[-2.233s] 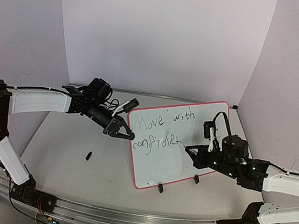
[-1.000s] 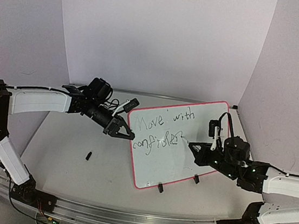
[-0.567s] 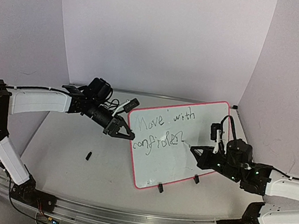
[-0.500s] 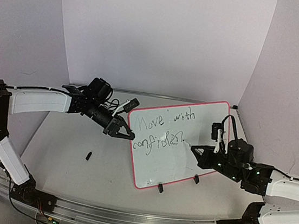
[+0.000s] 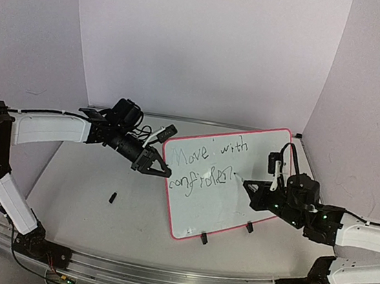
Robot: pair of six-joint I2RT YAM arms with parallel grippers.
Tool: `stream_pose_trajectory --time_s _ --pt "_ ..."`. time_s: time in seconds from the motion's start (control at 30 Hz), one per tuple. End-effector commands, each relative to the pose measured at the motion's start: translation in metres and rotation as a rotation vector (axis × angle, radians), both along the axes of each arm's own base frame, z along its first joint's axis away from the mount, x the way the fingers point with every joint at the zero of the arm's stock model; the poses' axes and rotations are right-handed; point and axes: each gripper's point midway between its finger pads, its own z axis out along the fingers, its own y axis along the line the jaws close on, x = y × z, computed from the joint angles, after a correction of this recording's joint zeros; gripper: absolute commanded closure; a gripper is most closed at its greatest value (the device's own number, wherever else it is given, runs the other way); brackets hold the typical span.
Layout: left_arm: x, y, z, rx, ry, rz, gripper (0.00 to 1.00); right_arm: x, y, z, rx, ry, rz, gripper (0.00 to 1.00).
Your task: Write a sentence on the whiteboard
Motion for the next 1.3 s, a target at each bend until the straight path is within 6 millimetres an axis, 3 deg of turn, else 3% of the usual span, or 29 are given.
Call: stream_pose_trajectory --time_s 0.0,0.6,1.0,1.27 --pt "-0.017 -0.003 -0.003 0.025 -0.042 -0.069 1.00 0.012 -0.003 0.028 0.042 -0.074 -0.044 1.00" --pt "-0.017 -0.004 -0.005 0.028 -0.041 -0.071 1.00 0.002 0.007 0.002 0.020 0.005 0.034 1.00" --pt "-0.018 -0.004 -0.005 0.029 -0.037 -0.073 1.00 -0.009 -0.003 -0.014 0.007 0.060 0.029 1.00" --pt "-0.018 -0.004 -0.005 0.029 -0.037 -0.073 1.00 -0.004 -0.015 -0.006 0.007 0.036 -0.032 1.00"
